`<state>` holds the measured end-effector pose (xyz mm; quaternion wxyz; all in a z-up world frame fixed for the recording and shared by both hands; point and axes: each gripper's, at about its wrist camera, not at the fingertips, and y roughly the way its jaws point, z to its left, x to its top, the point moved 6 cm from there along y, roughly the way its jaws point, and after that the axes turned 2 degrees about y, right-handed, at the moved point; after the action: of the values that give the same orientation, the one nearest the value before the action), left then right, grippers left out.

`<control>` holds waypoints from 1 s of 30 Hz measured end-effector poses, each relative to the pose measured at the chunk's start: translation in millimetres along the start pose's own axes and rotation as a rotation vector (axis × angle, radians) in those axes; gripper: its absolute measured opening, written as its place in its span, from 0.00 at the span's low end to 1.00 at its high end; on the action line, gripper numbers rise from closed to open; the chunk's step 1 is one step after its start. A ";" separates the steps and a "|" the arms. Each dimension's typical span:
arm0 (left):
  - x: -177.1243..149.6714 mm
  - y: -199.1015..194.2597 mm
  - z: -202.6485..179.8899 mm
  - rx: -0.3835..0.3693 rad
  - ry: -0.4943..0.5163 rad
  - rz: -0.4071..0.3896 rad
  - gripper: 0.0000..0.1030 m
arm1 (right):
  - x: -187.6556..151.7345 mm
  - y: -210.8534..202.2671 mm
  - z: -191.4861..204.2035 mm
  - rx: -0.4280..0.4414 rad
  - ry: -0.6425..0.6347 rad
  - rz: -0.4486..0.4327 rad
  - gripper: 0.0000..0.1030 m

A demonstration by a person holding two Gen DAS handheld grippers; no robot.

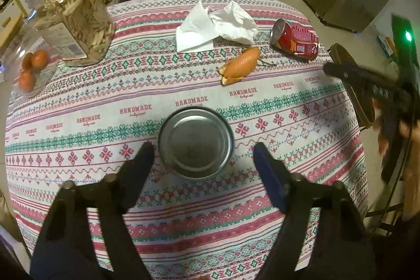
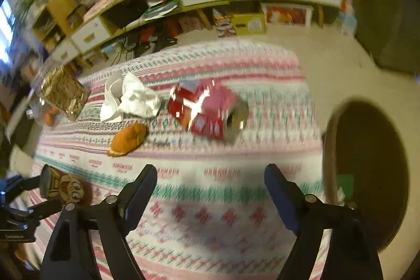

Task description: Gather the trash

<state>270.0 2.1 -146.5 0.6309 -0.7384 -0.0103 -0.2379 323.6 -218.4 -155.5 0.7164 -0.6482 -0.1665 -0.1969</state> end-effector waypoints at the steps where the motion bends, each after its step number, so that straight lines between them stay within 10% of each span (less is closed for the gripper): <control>1: 0.1 1.3 0.7 0.002 0.003 0.000 0.63 | 5.3 3.6 1.1 -0.021 -0.033 0.005 0.85; 14: 5.3 9.9 8.4 -0.007 -0.005 -0.011 0.54 | 44.6 73.4 34.2 -0.133 -0.444 0.160 0.85; 19: 8.1 9.8 6.9 -0.001 0.004 -0.022 0.54 | 38.7 90.7 27.6 -0.158 -0.433 0.198 0.82; 23: 11.4 8.3 5.0 -0.003 -0.003 -0.042 0.53 | 32.6 83.6 25.1 -0.134 -0.385 0.181 0.60; 30: 16.3 -7.7 -1.5 -0.019 -0.007 -0.111 0.53 | 26.7 46.1 6.2 -0.070 -0.232 0.115 0.58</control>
<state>281.5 -2.4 -133.3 0.6096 -0.7436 -0.0512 -0.2697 369.8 -210.2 -181.4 0.6795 -0.6996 -0.2039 -0.0849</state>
